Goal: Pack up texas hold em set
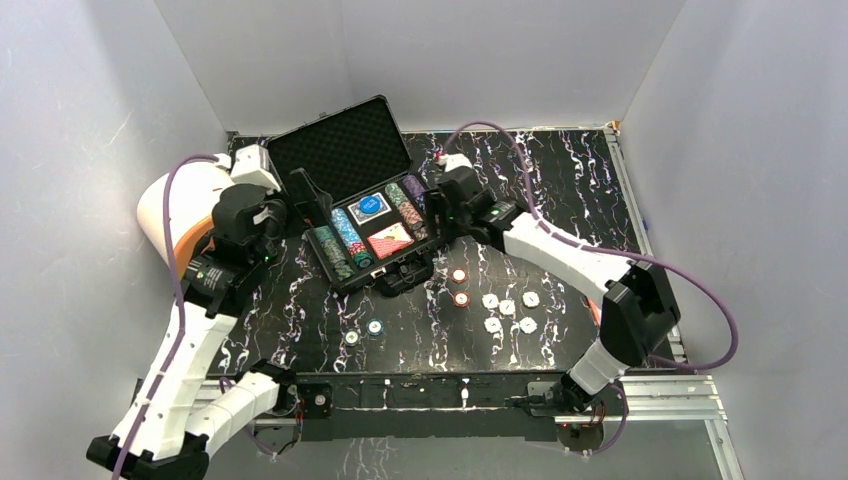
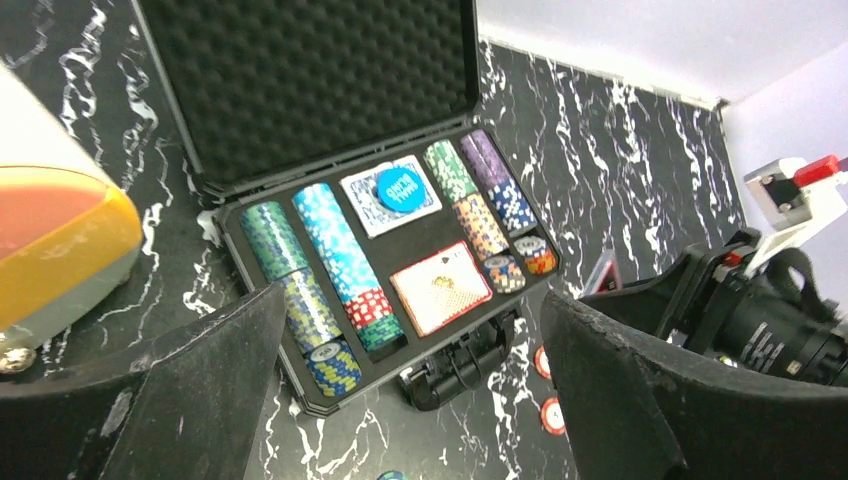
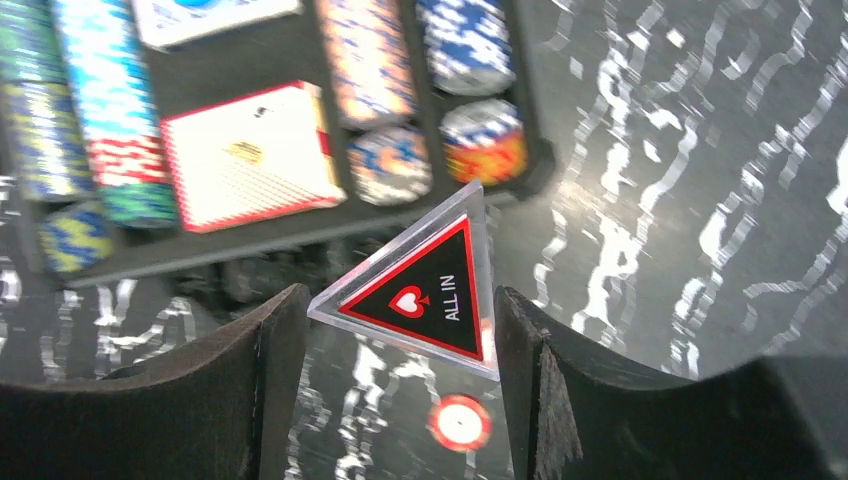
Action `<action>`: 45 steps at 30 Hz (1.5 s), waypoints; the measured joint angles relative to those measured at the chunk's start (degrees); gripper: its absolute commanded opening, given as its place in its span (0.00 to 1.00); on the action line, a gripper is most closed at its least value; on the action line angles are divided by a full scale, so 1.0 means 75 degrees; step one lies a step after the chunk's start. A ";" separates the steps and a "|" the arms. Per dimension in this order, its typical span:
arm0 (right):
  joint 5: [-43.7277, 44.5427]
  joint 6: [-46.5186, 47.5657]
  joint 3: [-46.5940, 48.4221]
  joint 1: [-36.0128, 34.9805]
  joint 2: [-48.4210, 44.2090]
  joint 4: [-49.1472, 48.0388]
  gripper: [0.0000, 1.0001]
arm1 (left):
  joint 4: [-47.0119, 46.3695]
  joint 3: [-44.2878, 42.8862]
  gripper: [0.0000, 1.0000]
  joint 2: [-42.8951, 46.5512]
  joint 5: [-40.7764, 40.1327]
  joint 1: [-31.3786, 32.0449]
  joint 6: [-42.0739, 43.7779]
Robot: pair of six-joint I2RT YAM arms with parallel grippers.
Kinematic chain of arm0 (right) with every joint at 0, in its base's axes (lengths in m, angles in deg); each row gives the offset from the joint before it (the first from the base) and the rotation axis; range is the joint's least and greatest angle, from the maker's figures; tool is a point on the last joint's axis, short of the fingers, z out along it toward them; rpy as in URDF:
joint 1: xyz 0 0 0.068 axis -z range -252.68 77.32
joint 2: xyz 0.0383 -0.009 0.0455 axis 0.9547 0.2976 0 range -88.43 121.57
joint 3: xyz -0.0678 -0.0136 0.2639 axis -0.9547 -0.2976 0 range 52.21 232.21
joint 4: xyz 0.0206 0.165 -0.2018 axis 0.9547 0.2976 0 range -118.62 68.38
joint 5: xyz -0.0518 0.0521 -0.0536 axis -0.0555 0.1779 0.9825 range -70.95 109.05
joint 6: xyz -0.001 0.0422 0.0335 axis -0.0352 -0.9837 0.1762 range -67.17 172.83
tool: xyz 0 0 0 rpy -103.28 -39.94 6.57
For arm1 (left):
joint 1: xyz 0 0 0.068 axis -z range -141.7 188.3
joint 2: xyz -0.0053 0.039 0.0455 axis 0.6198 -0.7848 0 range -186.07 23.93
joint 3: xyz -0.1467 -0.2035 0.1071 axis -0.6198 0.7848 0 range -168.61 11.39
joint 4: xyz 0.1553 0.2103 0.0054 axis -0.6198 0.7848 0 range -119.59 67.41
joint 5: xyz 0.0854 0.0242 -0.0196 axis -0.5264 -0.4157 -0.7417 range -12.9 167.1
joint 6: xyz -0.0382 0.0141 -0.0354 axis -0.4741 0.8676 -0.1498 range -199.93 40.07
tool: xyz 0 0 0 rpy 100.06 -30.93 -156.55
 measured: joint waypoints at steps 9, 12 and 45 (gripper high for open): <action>0.0460 0.0009 0.2235 -0.1582 0.2139 0.0035 0.63 | 0.0204 -0.0297 0.98 0.0548 -0.0895 0.0000 -0.0047; 0.0513 0.0137 0.2637 -0.1818 0.2841 0.0184 0.63 | 0.0283 -0.0312 0.98 0.0635 -0.1067 -0.0003 -0.0055; 0.0880 0.0516 0.3716 -0.1702 0.3978 0.0699 0.92 | 0.0551 -0.0309 0.98 0.0525 -0.1244 -0.0003 -0.0143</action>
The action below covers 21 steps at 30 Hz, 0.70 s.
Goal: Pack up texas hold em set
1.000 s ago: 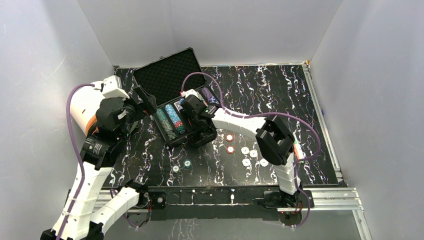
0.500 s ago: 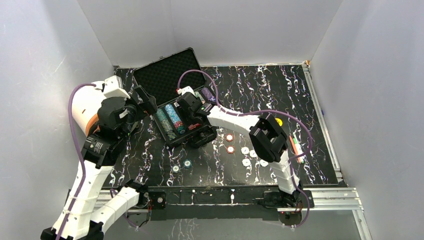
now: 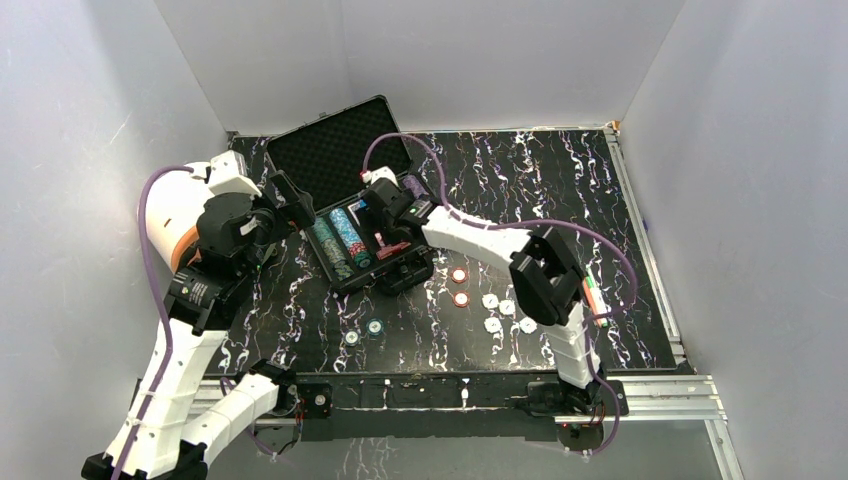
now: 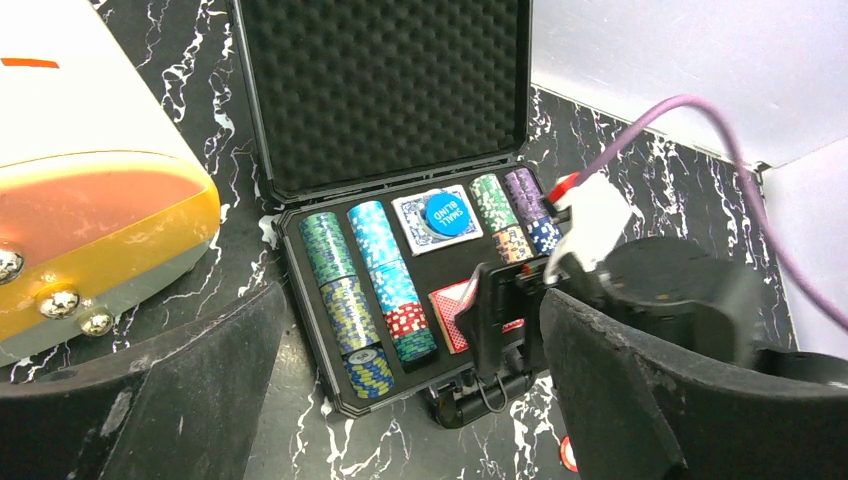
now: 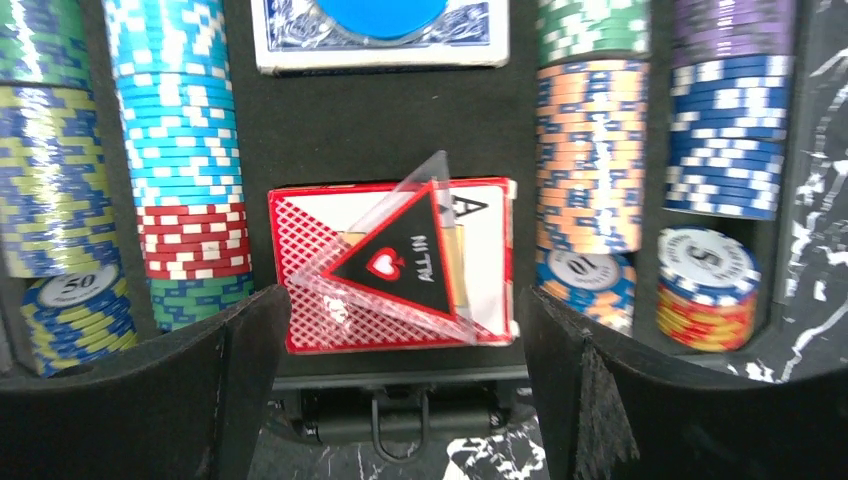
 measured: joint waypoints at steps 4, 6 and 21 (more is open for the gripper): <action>0.0020 -0.0108 -0.0236 0.0230 -0.0778 0.0058 0.92 | 0.0003 0.0003 0.98 -0.0015 0.0003 0.0003 -0.0003; 0.0076 -0.0166 -0.0673 0.0411 -0.1510 -0.0015 0.92 | 0.0003 0.0006 0.98 -0.0015 0.0003 0.0000 -0.0003; 0.0574 -0.1262 -0.4911 0.4602 -0.4374 -0.0114 0.91 | 0.0009 0.0108 0.98 -0.0038 0.0178 0.0000 -0.0152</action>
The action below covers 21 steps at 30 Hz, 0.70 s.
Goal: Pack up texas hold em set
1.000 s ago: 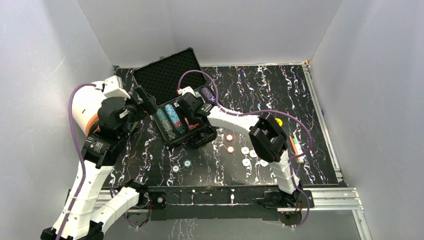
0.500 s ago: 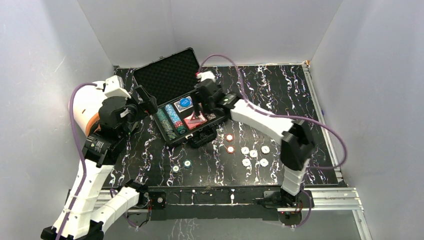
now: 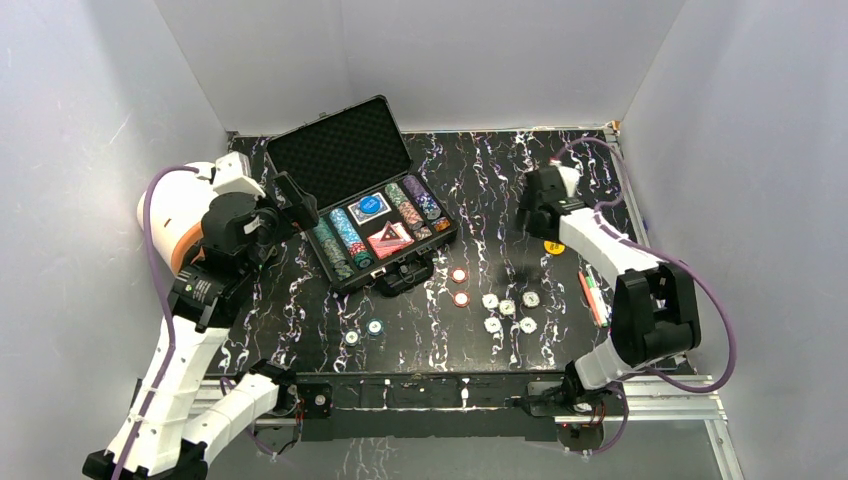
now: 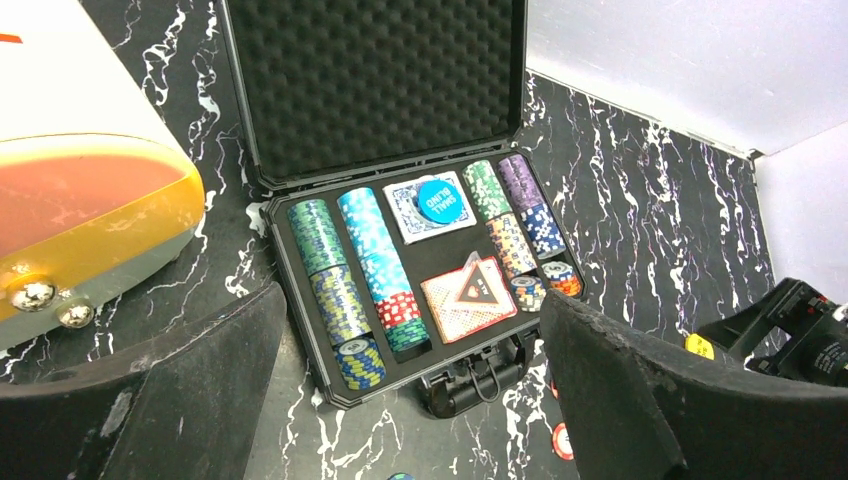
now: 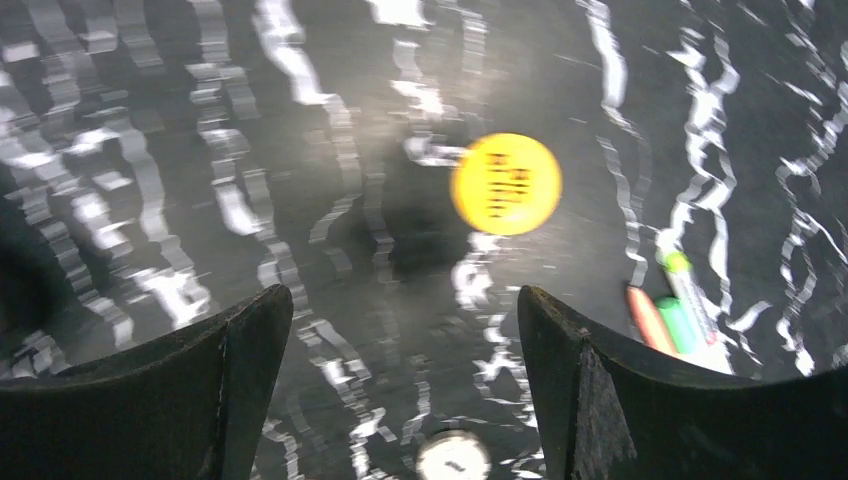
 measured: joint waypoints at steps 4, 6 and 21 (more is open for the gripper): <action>-0.0181 -0.0242 -0.0571 0.1218 0.0070 0.0050 0.89 | 0.0000 0.0050 0.98 -0.0090 0.0058 0.0003 -0.0047; -0.0303 -0.0315 -0.0694 0.1612 0.0233 0.0012 0.89 | 0.0000 0.0055 0.98 -0.0140 0.0087 0.0000 -0.0052; -0.0761 -0.0382 -0.0729 0.2017 0.1422 -0.0632 0.72 | 0.0000 0.0085 0.98 -0.0131 0.0160 0.0003 -0.0108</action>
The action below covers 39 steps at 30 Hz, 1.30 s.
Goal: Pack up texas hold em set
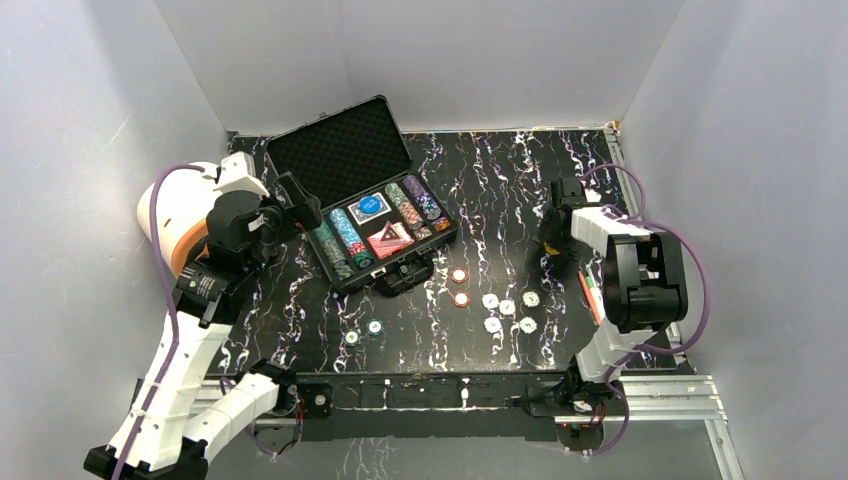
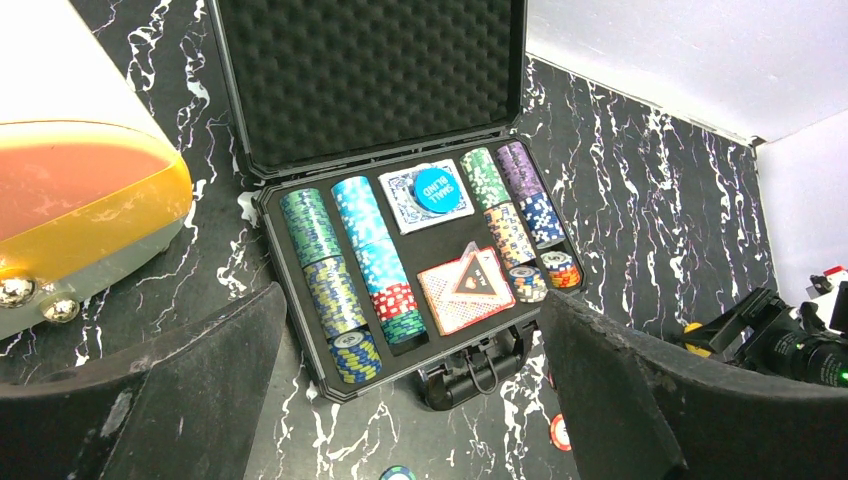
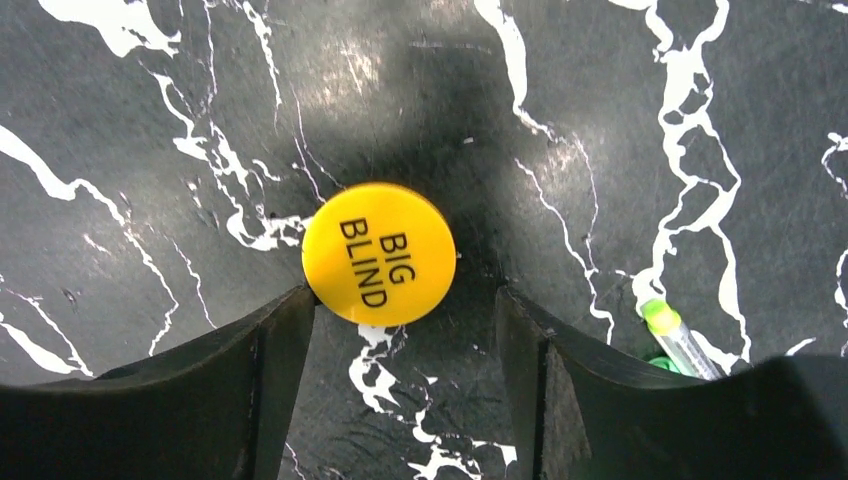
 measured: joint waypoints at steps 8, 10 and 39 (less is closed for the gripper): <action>-0.0087 0.0256 0.0271 0.0152 0.0341 -0.0370 0.56 | 0.0000 0.0000 0.98 -0.0003 0.0000 -0.0003 0.0003; -0.0157 0.0344 0.0353 0.0169 0.0399 -0.0361 0.56 | 0.0000 0.0000 0.98 -0.0003 -0.0003 -0.0003 0.0003; -0.0469 -0.0312 0.2358 -0.5167 -0.0493 0.0169 0.55 | -0.0003 0.0000 0.98 0.0000 -0.0006 -0.0003 -0.0055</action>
